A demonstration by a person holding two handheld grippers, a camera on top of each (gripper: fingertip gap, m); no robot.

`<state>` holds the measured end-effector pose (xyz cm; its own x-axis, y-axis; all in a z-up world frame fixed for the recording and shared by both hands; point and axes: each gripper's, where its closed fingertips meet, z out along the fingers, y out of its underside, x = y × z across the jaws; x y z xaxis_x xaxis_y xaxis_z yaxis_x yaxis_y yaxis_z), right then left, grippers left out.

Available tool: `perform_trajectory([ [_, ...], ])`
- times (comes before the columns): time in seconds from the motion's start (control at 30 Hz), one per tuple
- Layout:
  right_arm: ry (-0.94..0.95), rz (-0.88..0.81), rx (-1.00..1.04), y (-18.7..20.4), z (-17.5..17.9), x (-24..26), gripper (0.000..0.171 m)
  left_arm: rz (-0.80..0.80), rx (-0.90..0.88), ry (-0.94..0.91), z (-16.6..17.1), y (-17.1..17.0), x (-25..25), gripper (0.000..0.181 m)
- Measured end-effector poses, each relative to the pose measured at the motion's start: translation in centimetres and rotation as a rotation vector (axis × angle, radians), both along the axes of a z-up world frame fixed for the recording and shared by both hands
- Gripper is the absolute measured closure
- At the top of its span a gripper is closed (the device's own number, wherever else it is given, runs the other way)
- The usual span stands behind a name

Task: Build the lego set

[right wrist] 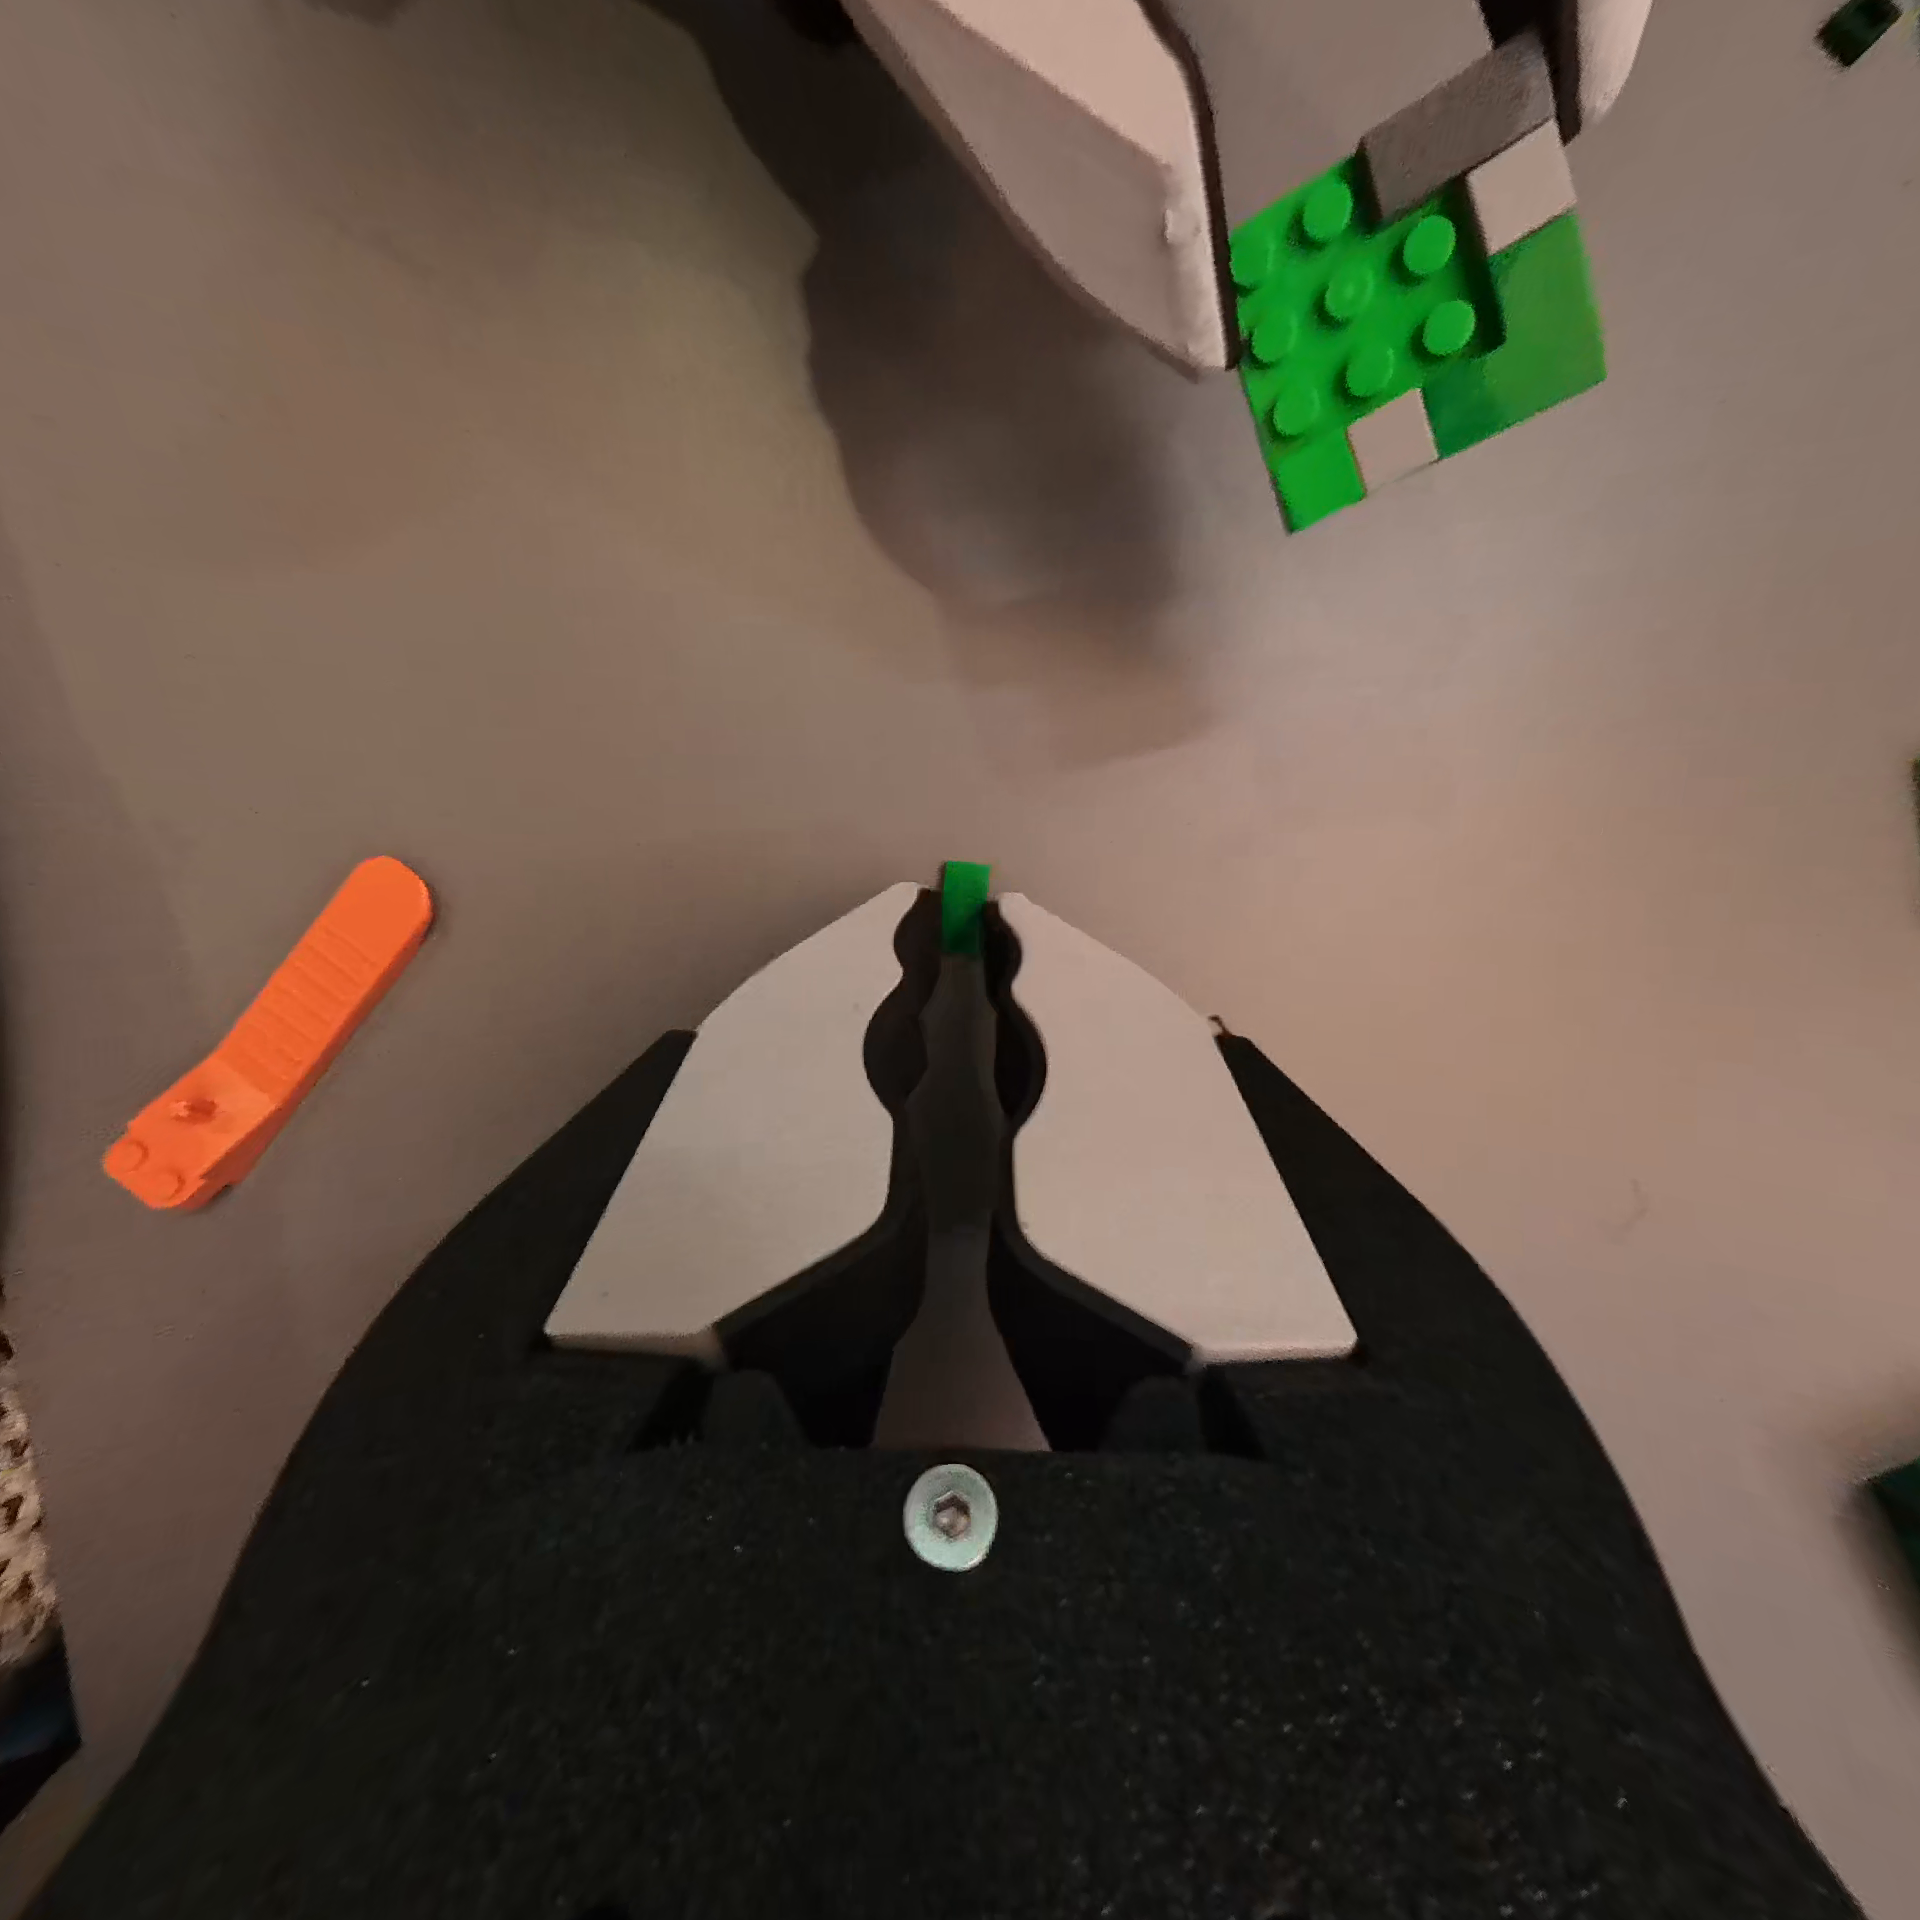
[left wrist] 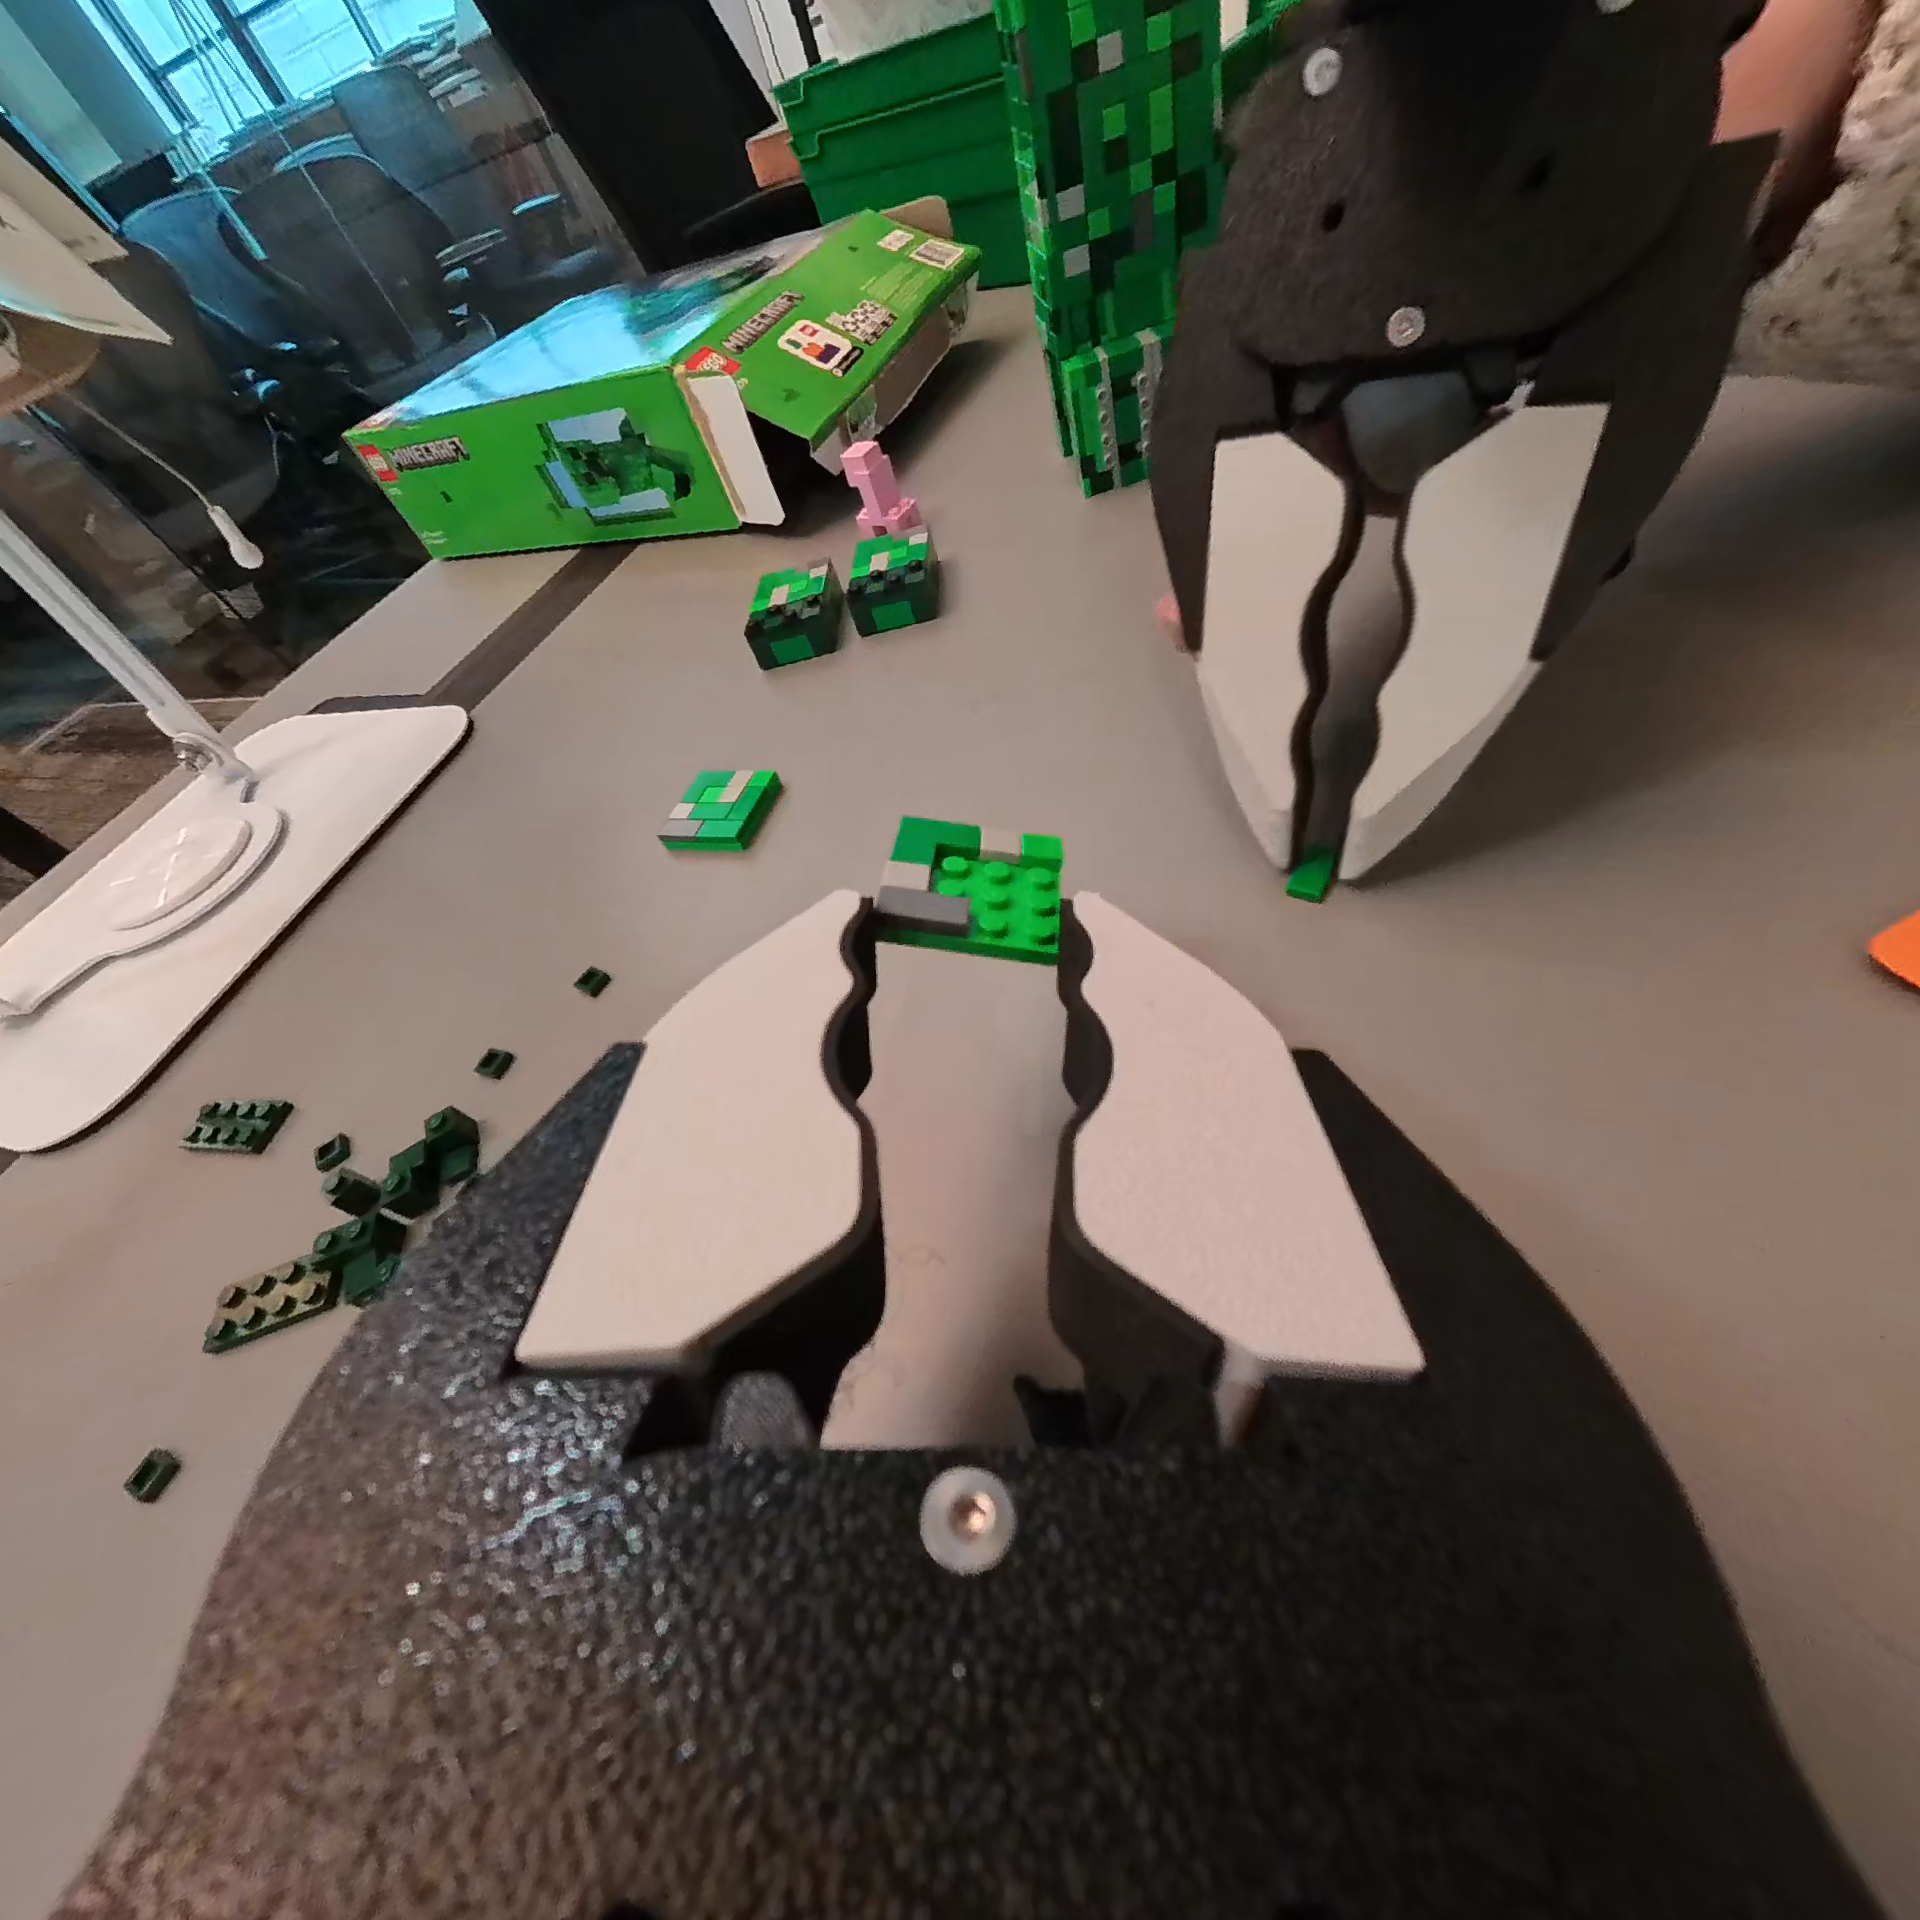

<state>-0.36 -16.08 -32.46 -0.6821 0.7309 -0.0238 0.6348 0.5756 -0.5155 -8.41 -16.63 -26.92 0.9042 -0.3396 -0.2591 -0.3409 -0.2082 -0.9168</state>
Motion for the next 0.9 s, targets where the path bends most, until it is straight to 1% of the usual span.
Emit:
perform_trajectory([
  [0.13, -0.015, 0.022, -0.009, 0.0, 0.3, 0.4, 0.164, -0.051, -0.031, -0.052, 0.1, -0.3, 0.9, 0.148],
  [0.2, 0.001, 0.005, -0.036, 0.3, 1.2, 0.3, 0.164, -0.056, -0.047, -0.084, 0.4, -0.3, 1.2, 0.148],
  [0.27, 0.043, -0.035, -0.079, 0.6, 2.6, -0.3, 0.164, -0.027, -0.046, -0.114, 0.6, -0.2, 0.9, 0.148],
  [0.33, 0.110, -0.135, -0.104, 1.3, 4.1, -1.5, 0.164, 0.030, -0.027, -0.159, 1.0, 0.3, 0.5, 0.149],
  [0.4, 0.186, -0.233, -0.150, 1.4, 5.9, -2.9, 0.164, 0.124, 0.001, -0.190, 1.2, 0.9, 0.0, 0.149],
  [0.47, 0.251, -0.335, -0.220, 1.0, 7.5, -4.3, 0.164, 0.221, 0.015, -0.163, 1.0, 1.4, -0.2, 0.149],
  [0.53, 0.277, -0.407, -0.266, 0.7, 8.4, -5.5, 0.164, 0.275, 0.013, -0.113, 0.7, 1.7, 0.1, 0.149],
  [0.67, 0.232, -0.504, -0.223, 1.2, 7.6, -6.9, 0.164, 0.327, 0.021, -0.115, 0.7, 1.8, 0.5, 0.148],
  [0.77, 0.168, -0.522, -0.253, 0.9, 7.0, -7.3, 0.164, 0.350, 0.014, -0.146, 0.7, 1.7, 0.2, 0.149],
  [0.9, 0.149, -0.535, -0.252, 0.9, 6.8, -7.6, 0.164, 0.347, 0.013, -0.171, 0.8, 1.7, 0.1, 0.149],
])
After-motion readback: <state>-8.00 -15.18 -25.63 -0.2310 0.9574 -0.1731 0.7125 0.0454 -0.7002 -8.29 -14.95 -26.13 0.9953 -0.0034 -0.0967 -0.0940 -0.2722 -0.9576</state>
